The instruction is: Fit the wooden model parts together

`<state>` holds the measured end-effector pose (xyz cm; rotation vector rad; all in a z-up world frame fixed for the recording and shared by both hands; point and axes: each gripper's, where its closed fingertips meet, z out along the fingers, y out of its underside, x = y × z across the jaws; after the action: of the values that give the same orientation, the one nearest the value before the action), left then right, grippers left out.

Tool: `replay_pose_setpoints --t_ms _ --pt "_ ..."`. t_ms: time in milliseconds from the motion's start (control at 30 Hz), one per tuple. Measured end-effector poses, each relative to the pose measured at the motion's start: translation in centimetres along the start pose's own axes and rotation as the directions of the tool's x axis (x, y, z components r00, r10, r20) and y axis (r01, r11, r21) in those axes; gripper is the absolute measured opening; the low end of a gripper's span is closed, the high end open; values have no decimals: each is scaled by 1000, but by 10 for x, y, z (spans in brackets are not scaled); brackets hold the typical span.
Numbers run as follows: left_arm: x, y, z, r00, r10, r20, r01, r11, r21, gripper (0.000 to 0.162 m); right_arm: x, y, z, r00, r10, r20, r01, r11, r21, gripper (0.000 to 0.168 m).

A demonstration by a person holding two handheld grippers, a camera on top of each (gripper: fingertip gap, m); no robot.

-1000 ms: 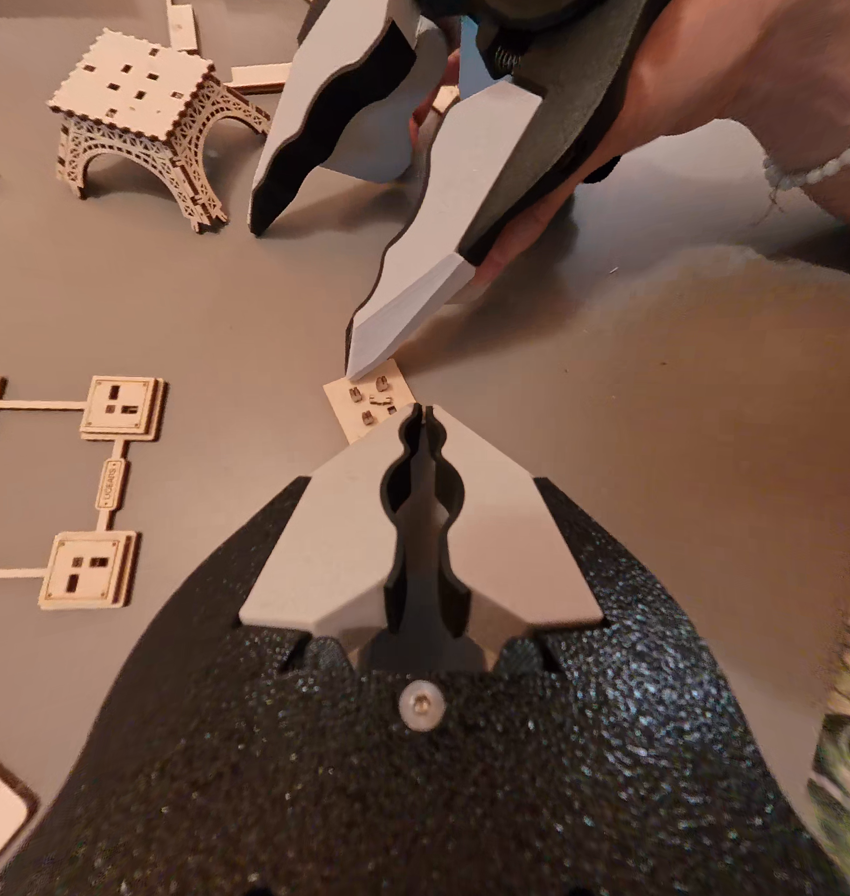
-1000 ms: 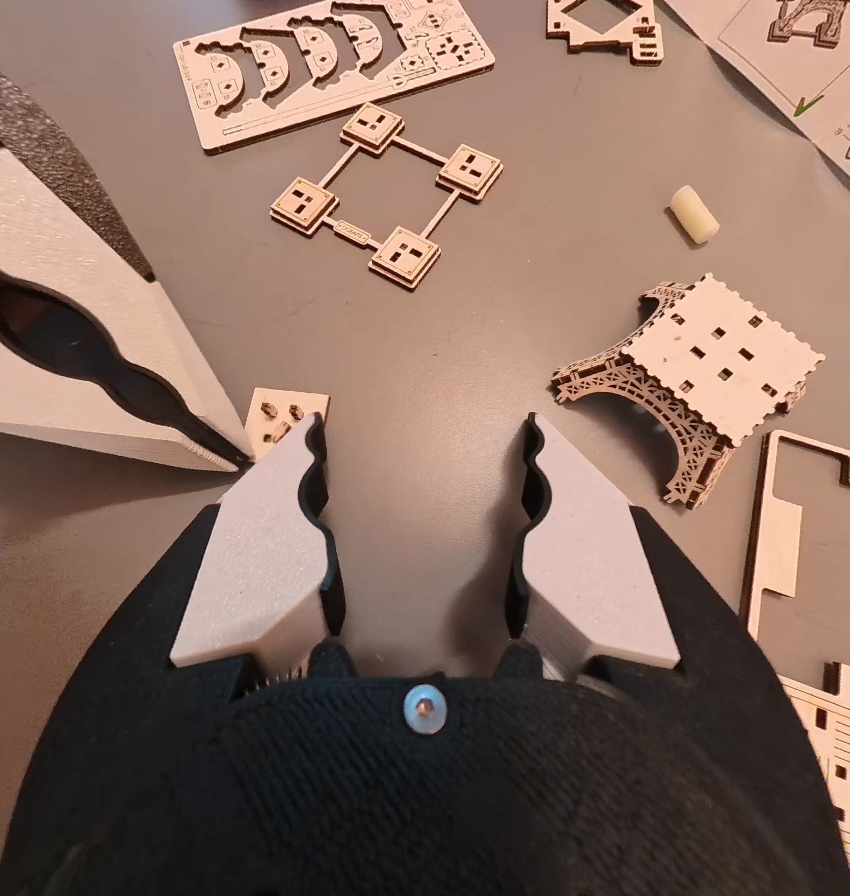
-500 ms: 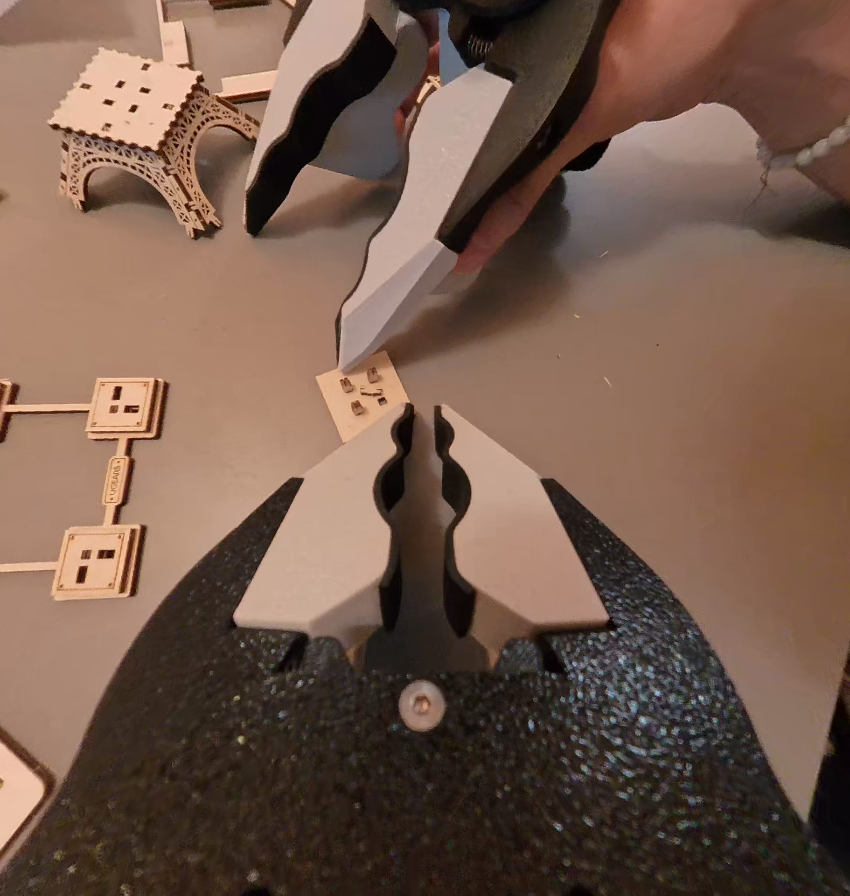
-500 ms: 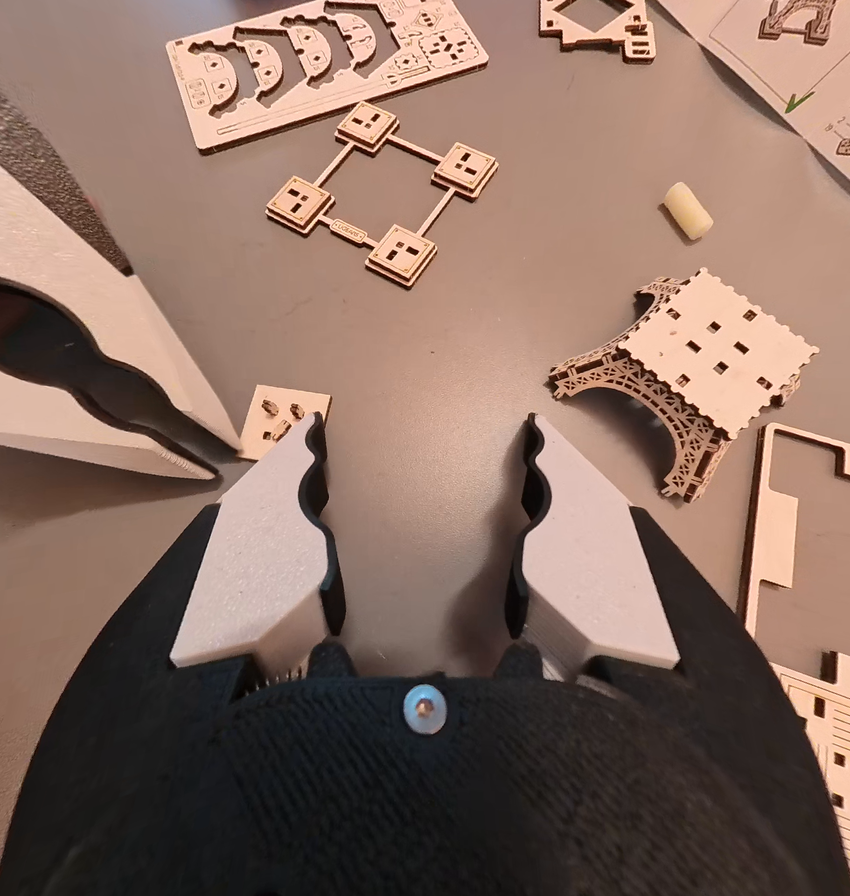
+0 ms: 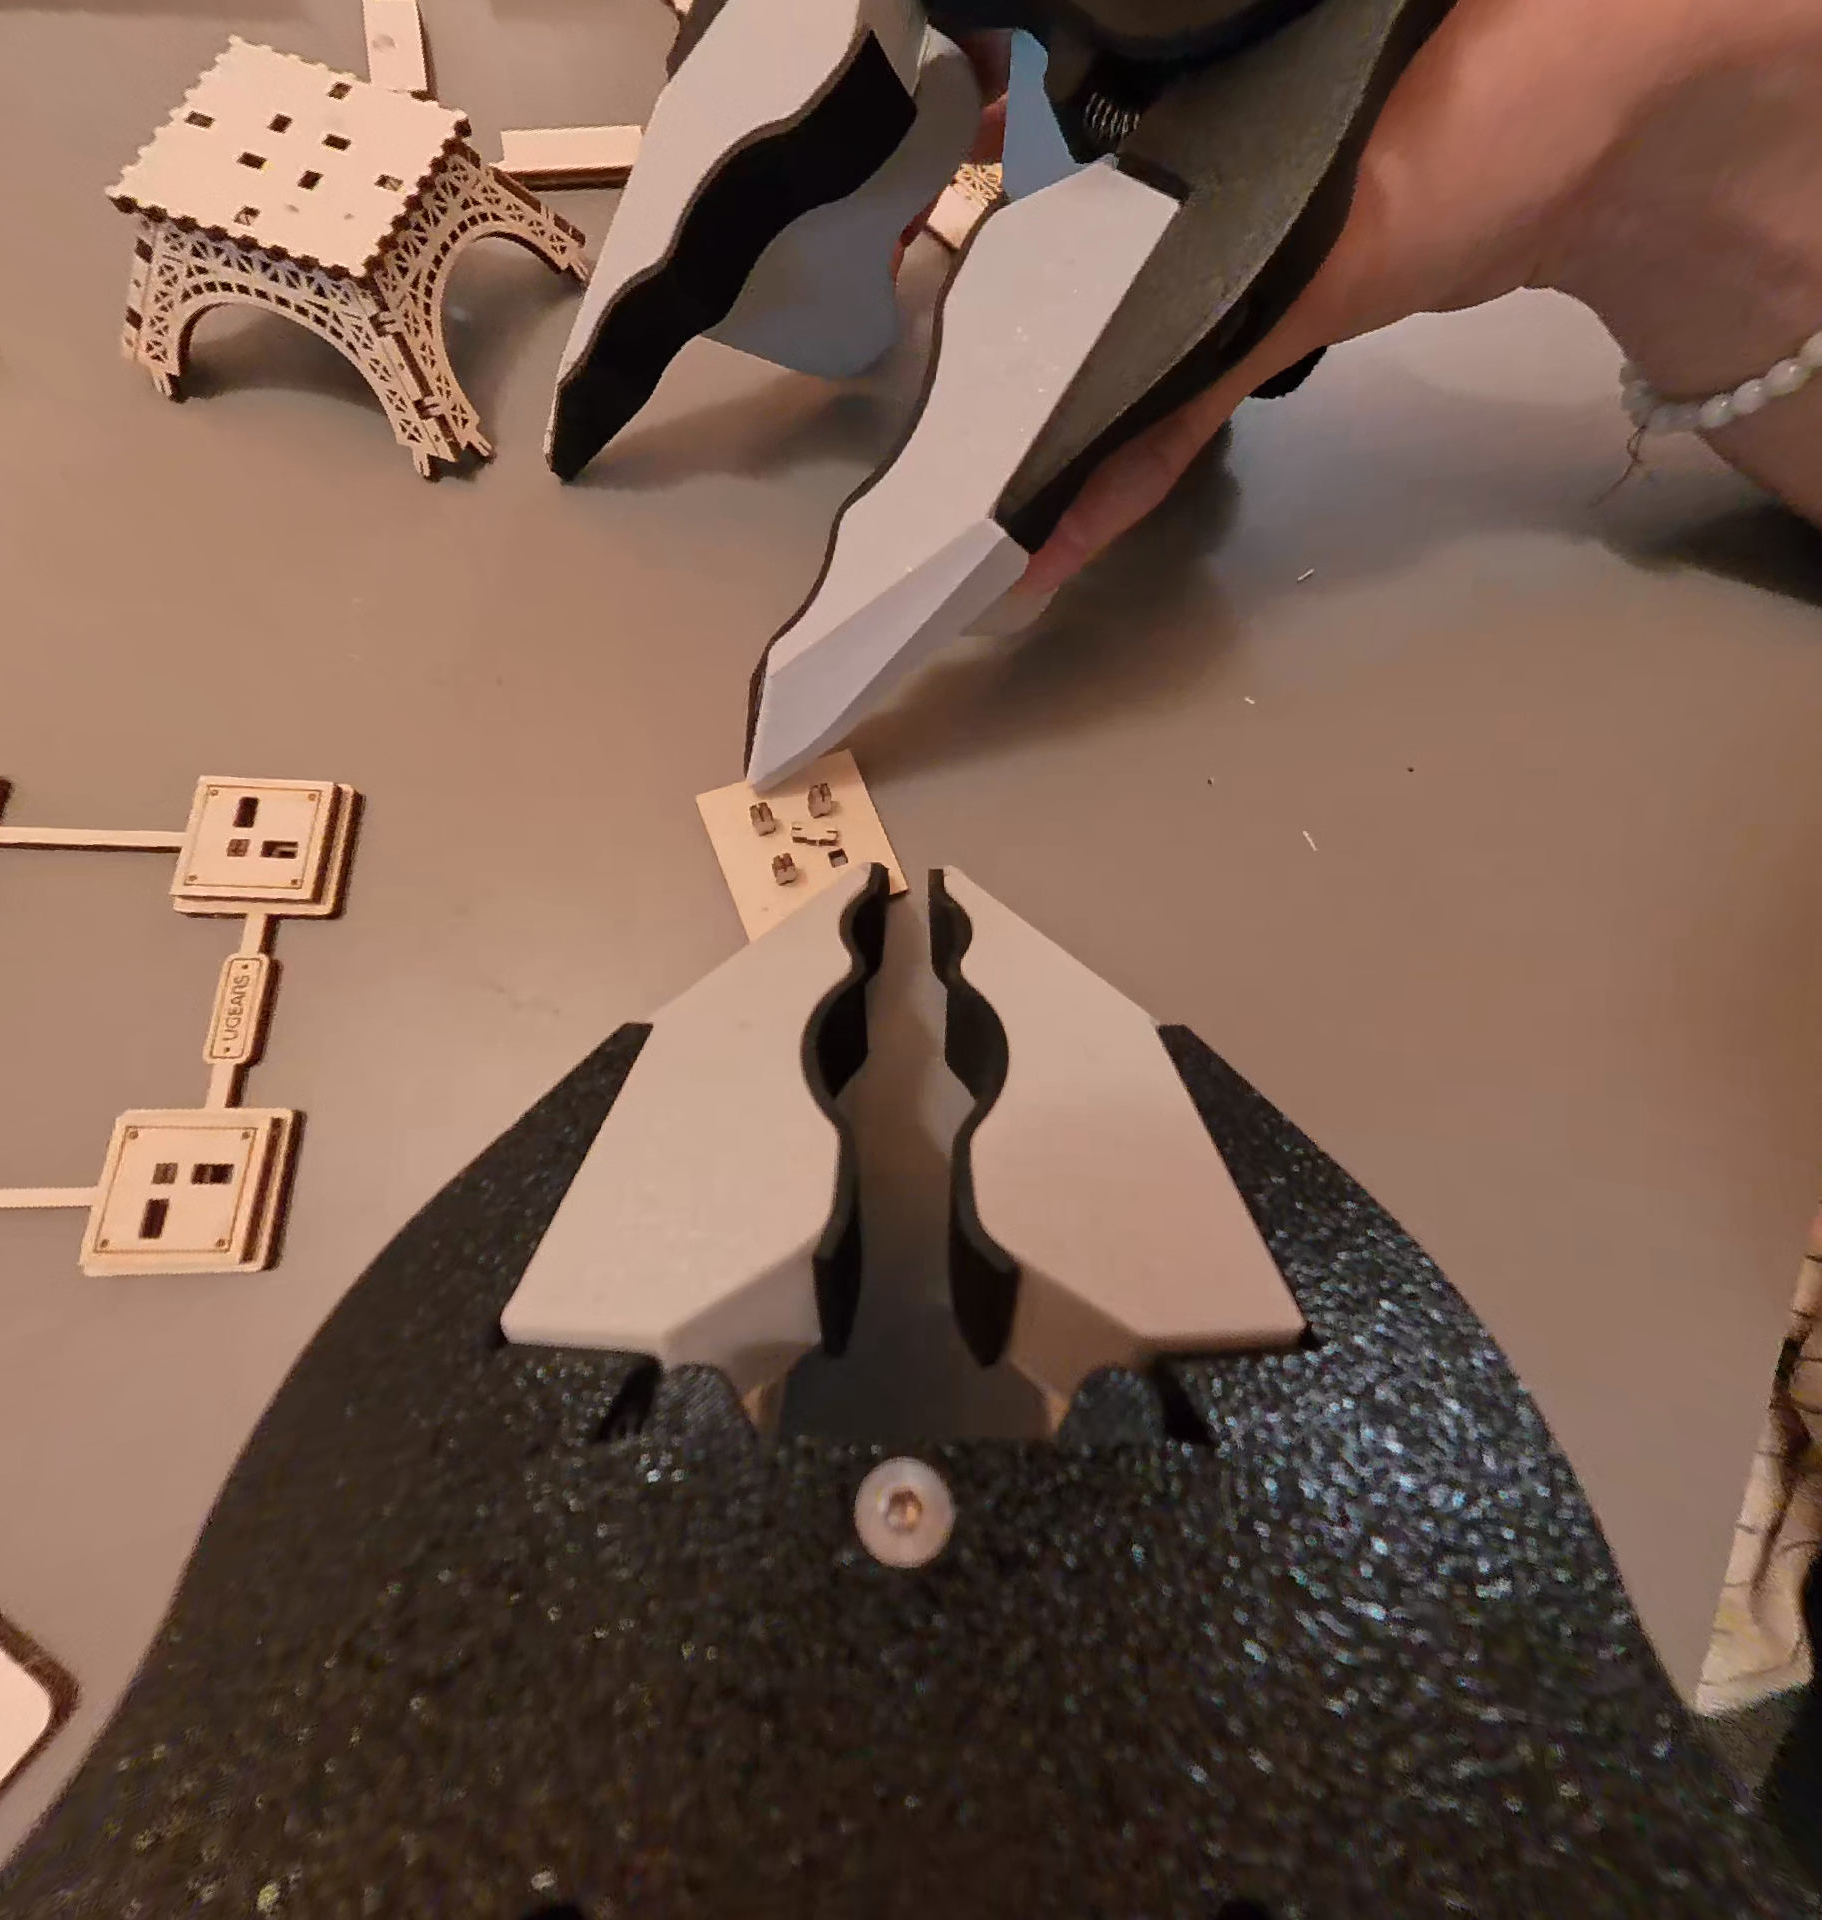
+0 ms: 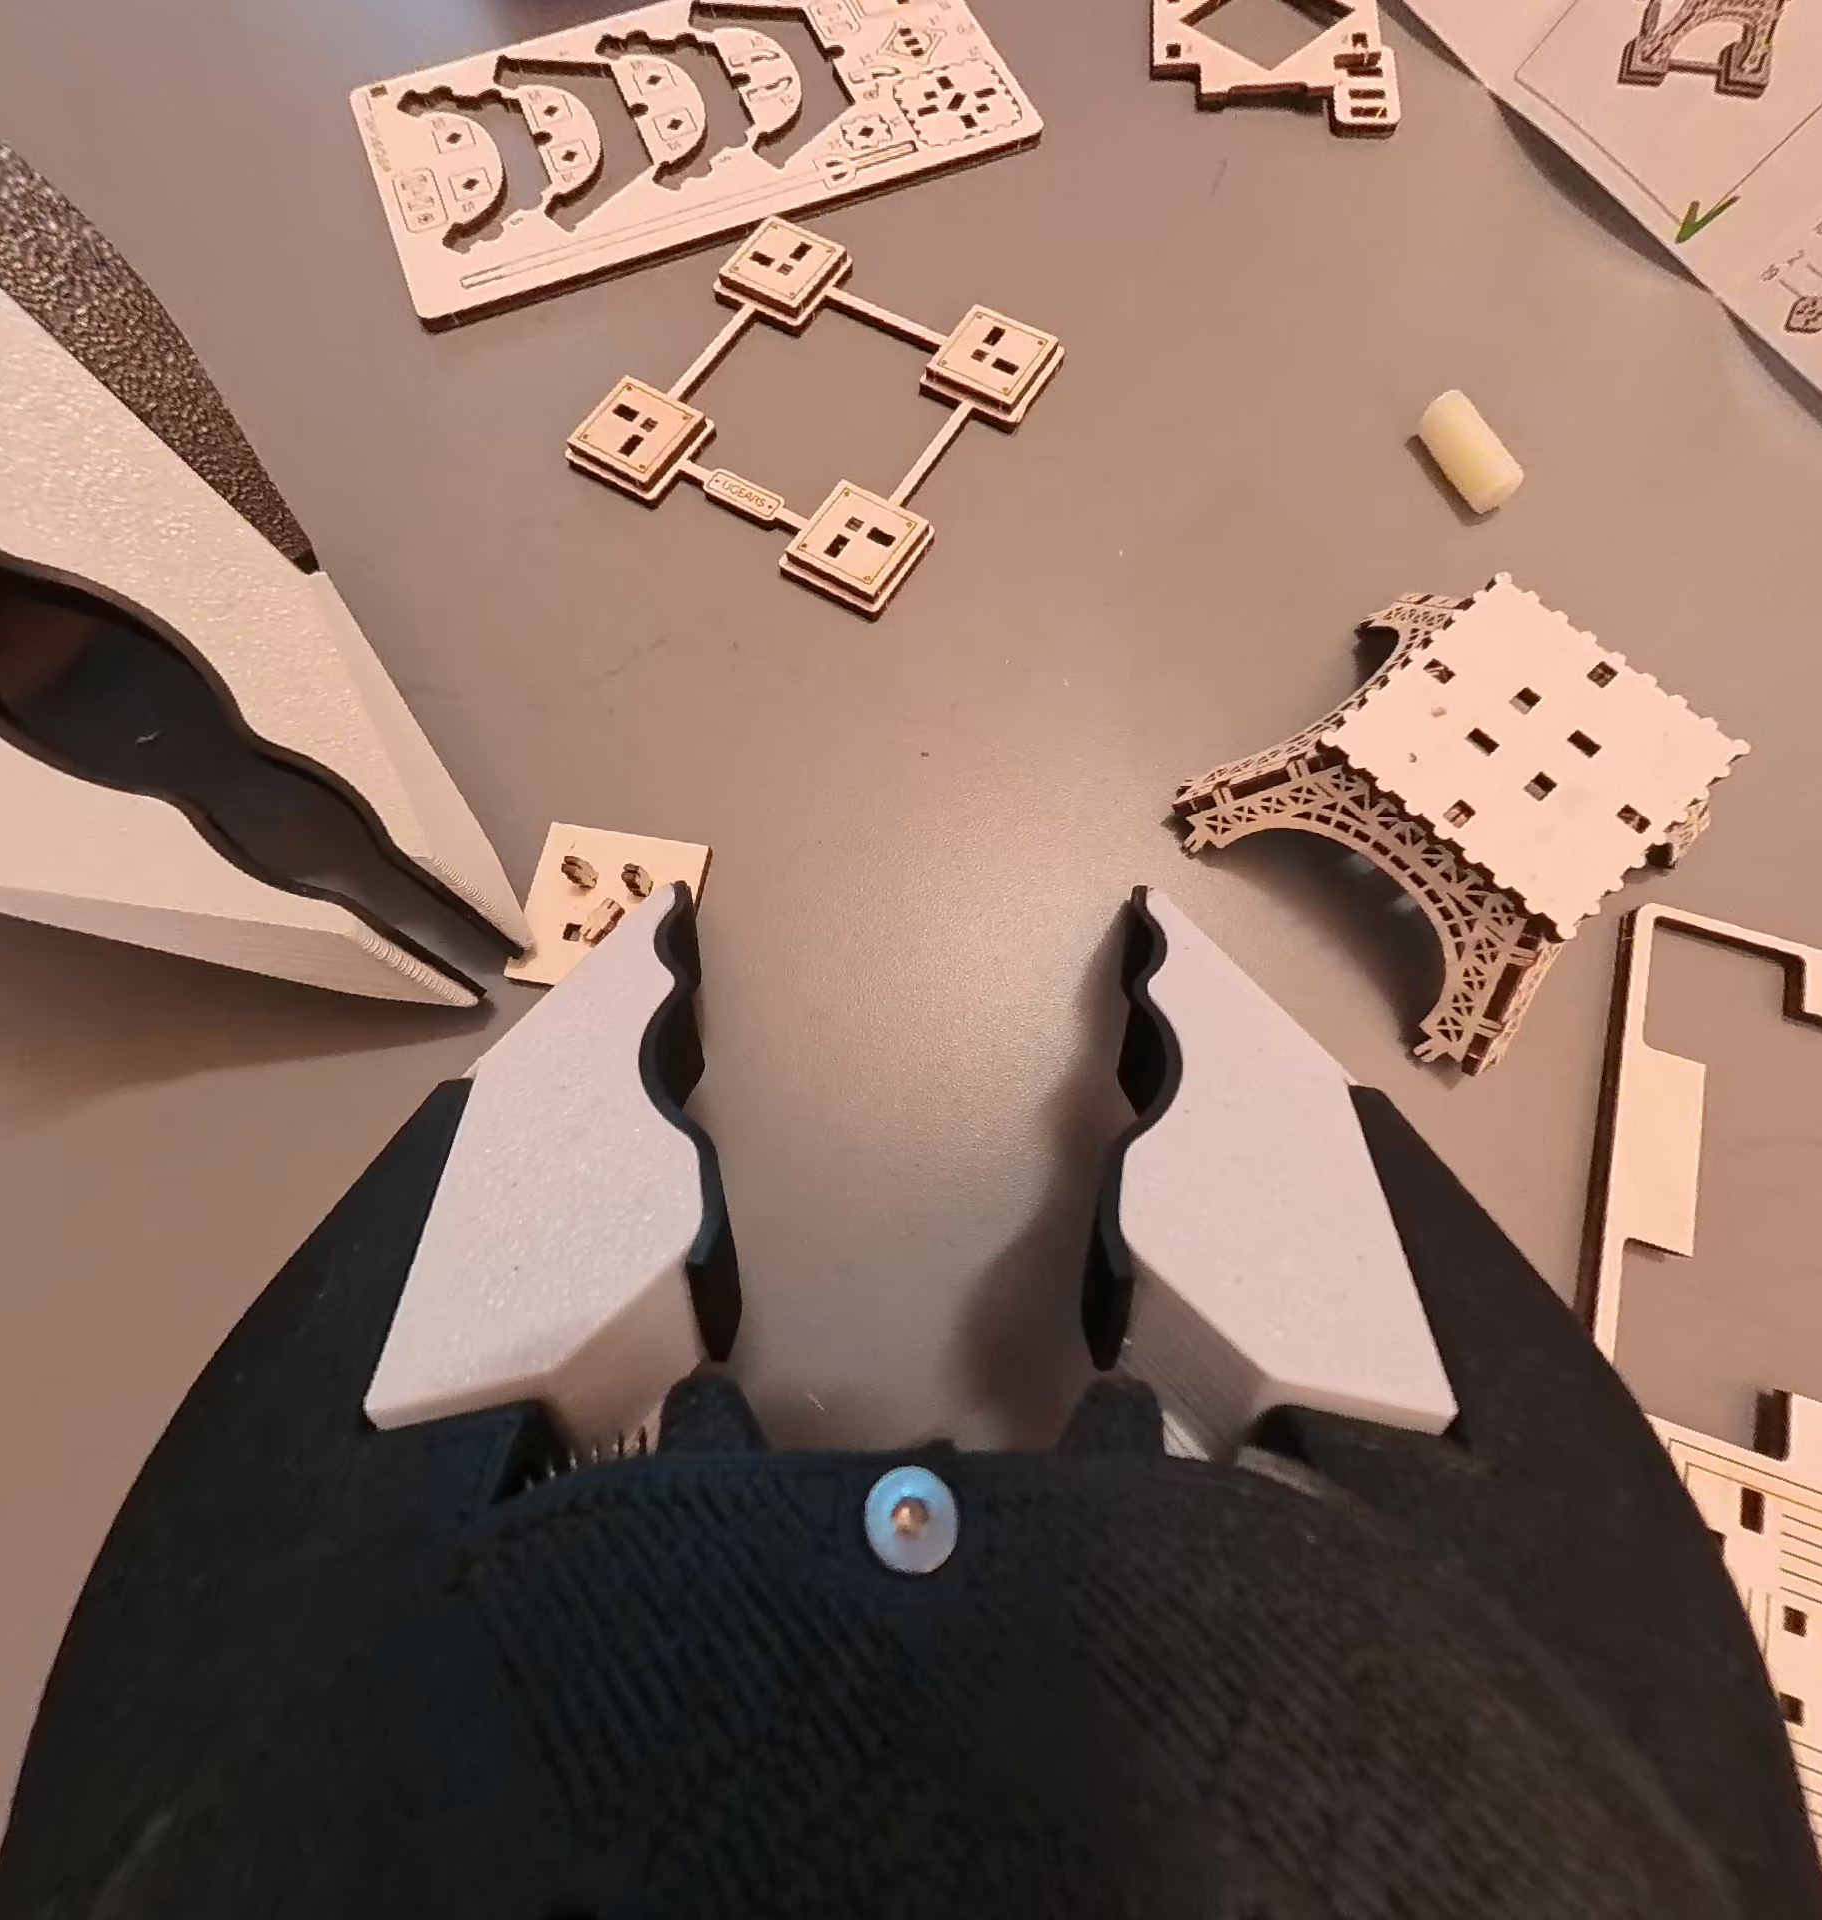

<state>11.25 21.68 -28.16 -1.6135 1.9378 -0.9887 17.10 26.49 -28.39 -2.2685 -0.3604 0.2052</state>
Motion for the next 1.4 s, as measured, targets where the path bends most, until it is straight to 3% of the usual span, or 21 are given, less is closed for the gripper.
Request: replay_pose_setpoints --t_ms 600,767,933,1067,1300,1400 --pt "2 -1 -1 1000 1 -15 0 1000 6 7 2 0 0 1000 7 -9 -7 1000 -2 84" --pt "4 -18 -18 996 -37 -87 50 987 155 9 2 0 0 1000 -2 -18 2 1000 2 84" --pt "-14 -49 -58 967 -110 -228 204 873 444 17 3 1 0 1000 11 -14 -11 1000 -2 85" --pt "-36 -62 -98 972 -65 -227 201 732 651 21 3 1 0 1000 12 -13 -12 1000 -2 85" --pt "-50 -63 -133 912 -64 -406 366 573 733 28 3 0 0 1000 16 -13 -16 1000 -1 85" --pt "-52 -59 -140 915 -58 -399 360 562 745 29 3 0 0 1000 17 -14 -17 1000 0 85"
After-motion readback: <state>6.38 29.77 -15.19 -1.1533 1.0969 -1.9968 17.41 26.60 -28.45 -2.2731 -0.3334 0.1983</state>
